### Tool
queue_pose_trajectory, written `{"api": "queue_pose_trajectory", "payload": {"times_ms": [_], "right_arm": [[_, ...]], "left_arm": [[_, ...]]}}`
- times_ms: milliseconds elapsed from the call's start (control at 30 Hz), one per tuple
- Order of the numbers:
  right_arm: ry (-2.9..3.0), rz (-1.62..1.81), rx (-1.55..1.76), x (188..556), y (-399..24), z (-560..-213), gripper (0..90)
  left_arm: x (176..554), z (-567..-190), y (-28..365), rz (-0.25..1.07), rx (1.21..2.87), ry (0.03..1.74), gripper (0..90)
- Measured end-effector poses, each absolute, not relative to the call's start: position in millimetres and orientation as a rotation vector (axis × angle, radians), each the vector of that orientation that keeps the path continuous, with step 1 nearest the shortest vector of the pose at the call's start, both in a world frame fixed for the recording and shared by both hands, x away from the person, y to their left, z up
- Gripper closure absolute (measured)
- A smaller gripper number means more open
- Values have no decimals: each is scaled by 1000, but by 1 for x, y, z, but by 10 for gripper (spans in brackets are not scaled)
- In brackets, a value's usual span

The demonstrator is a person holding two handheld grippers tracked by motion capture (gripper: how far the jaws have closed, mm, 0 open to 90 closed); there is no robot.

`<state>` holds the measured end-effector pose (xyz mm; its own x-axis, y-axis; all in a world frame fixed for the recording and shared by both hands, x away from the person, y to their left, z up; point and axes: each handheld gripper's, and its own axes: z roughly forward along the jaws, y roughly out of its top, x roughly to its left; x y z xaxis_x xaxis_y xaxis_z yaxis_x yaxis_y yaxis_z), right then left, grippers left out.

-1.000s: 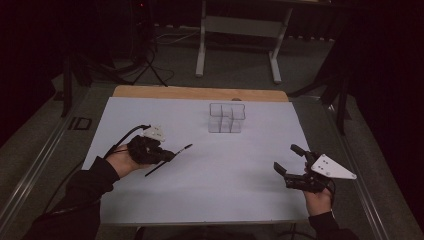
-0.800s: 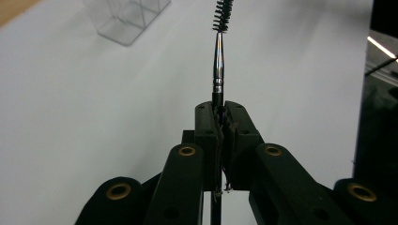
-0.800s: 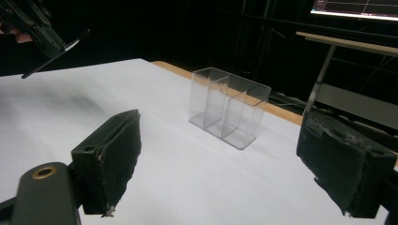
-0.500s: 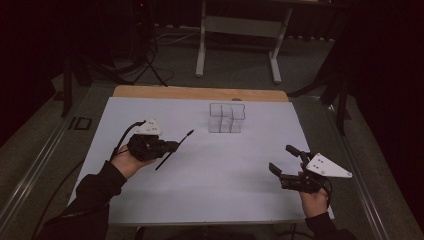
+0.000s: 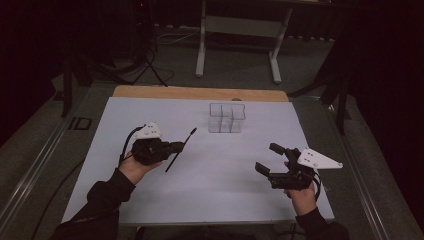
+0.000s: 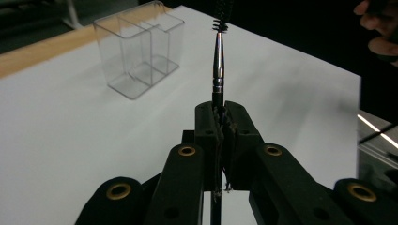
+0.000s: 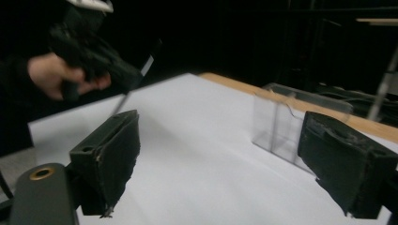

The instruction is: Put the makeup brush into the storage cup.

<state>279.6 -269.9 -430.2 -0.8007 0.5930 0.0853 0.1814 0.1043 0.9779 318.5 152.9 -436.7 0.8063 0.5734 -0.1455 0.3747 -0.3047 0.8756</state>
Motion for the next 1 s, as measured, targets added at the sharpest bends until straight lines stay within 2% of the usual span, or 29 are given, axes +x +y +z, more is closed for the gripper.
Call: {"api": "queue_pose_trajectory", "payload": {"times_ms": [200,300,467,533,633,867,1000], "right_arm": [[2085,1937,829,293,-247,-416,115],[2111,1947,829,298,-231,-411,144],[2197,1977,810,307,-207,-414,293],[2246,2016,826,311,-198,-418,390],[2284,2045,842,316,-185,-425,481],[2323,2075,896,325,-168,-434,603],[2338,2112,935,331,-162,-439,637]], "left_arm": [[315,-439,144,214,1894,695,862],[314,-439,142,203,1869,688,863],[312,-437,139,174,1817,680,862],[310,-437,137,162,1798,668,863],[309,-438,132,151,1798,647,863],[305,-437,124,167,1808,612,862],[305,-436,121,151,1807,599,862]]}}
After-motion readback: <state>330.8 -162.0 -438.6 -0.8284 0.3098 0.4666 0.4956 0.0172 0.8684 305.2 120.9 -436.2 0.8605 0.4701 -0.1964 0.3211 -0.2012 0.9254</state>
